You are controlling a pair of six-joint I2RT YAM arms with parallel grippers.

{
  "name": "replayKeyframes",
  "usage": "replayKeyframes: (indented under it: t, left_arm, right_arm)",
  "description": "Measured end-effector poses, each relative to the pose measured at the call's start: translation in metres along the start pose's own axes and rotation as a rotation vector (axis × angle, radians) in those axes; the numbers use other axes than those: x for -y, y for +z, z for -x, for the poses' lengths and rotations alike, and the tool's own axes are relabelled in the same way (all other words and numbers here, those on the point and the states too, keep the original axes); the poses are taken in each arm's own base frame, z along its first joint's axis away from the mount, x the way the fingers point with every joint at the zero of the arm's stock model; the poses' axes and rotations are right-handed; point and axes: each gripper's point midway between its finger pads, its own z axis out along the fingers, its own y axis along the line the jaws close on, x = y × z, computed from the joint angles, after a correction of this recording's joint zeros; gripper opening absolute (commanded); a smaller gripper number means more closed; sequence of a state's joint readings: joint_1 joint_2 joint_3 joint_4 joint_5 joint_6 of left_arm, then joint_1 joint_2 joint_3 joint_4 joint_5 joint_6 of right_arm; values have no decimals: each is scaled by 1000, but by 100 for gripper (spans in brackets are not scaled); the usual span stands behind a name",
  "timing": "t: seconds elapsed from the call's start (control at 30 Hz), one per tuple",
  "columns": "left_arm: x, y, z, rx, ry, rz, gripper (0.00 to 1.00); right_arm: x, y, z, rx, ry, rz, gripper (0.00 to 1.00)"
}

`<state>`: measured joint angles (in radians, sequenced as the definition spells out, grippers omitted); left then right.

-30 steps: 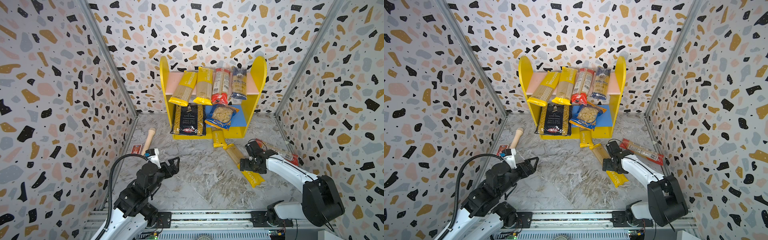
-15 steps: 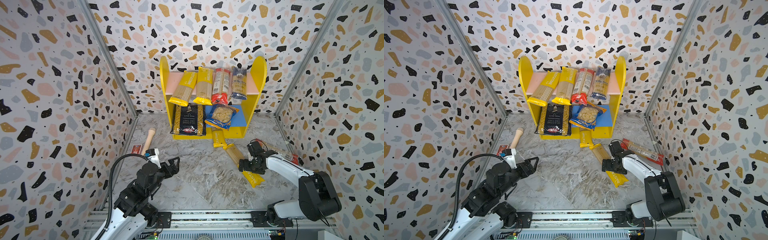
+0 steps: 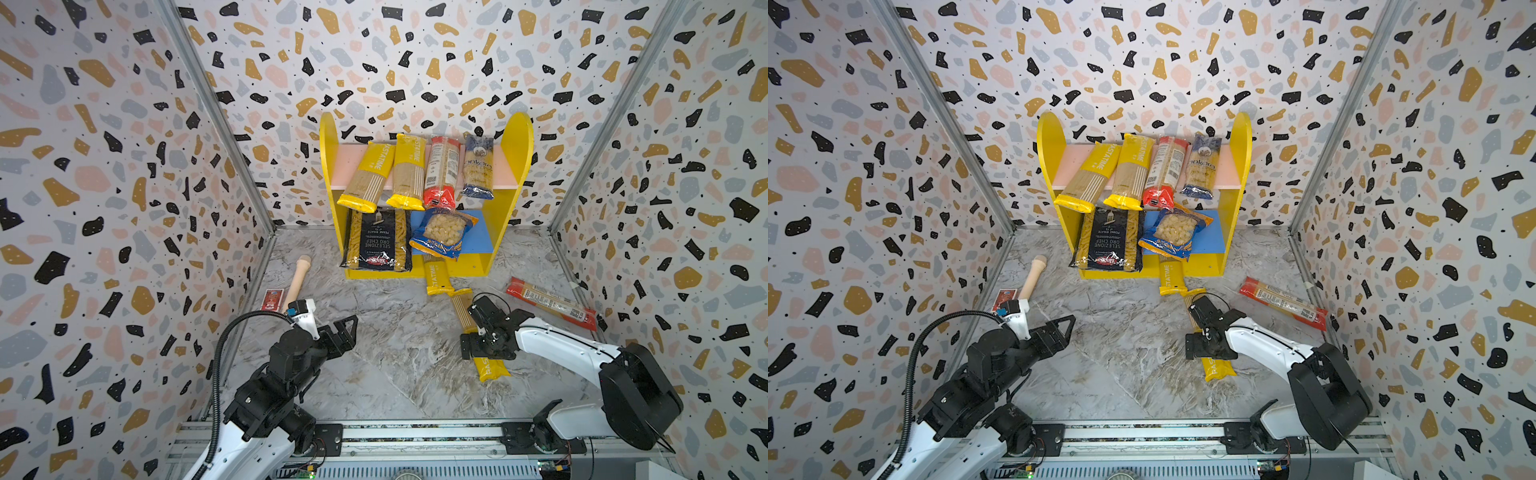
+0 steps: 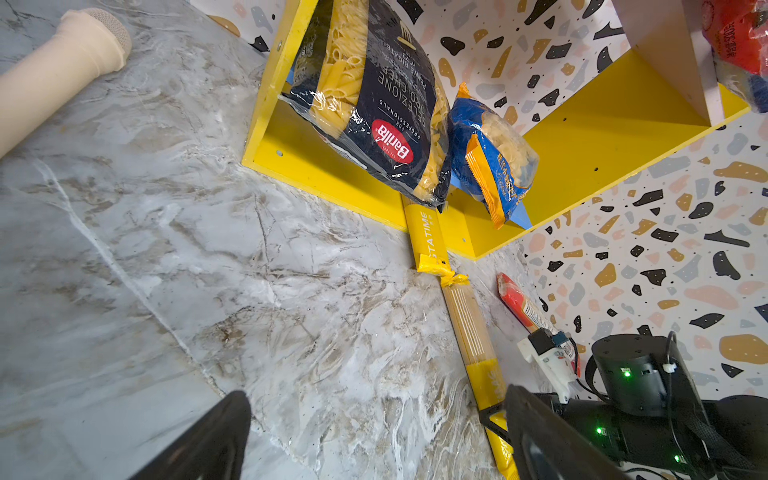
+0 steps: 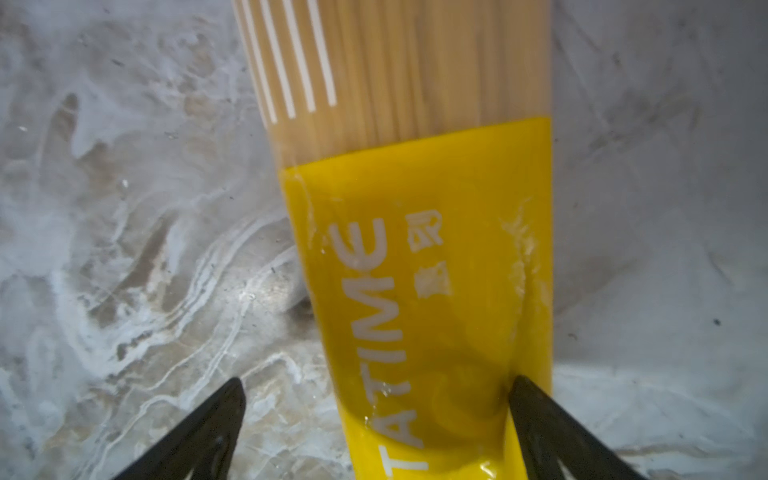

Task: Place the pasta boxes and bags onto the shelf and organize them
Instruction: 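Lift the Pastatime pack with the right gripper and turn it upright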

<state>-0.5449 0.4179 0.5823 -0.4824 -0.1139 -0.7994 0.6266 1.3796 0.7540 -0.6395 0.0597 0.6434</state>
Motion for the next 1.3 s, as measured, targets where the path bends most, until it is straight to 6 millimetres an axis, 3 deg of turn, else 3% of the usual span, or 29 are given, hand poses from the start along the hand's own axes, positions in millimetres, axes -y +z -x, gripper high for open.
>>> replayKeyframes:
  t: [0.17, 0.3, 0.57, 0.63, 0.77, 0.93, 1.07, 1.3]
  left_arm:
    - [-3, -1, -3, -12, 6, 12, 95]
    - [-5, -1, -5, -18, 12, 17, 95]
    - [-6, -2, -5, -18, 25, 23, 96]
    - [-6, -2, -5, -19, 25, 24, 96]
    - [-7, -1, -6, -23, 25, 27, 95]
    - [-7, 1, -7, -29, 26, 33, 95]
    - [-8, 3, -8, -35, 26, 38, 95]
    - [-8, 3, -7, -34, 24, 37, 95]
  right_arm:
    - [10, -3, -8, 8, -4, -97, 99]
    - [13, -1, -1, 19, 22, -90, 99]
    - [20, 20, 10, -3, 46, -67, 99]
    - [17, 22, 13, 0, 35, -50, 87]
    - [11, 24, 16, 9, 14, -42, 39]
    - [5, 17, 21, 49, -1, -21, 9]
    - [3, 13, 22, 77, 11, 23, 0]
    - [4, 4, 5, 83, 80, 150, 0]
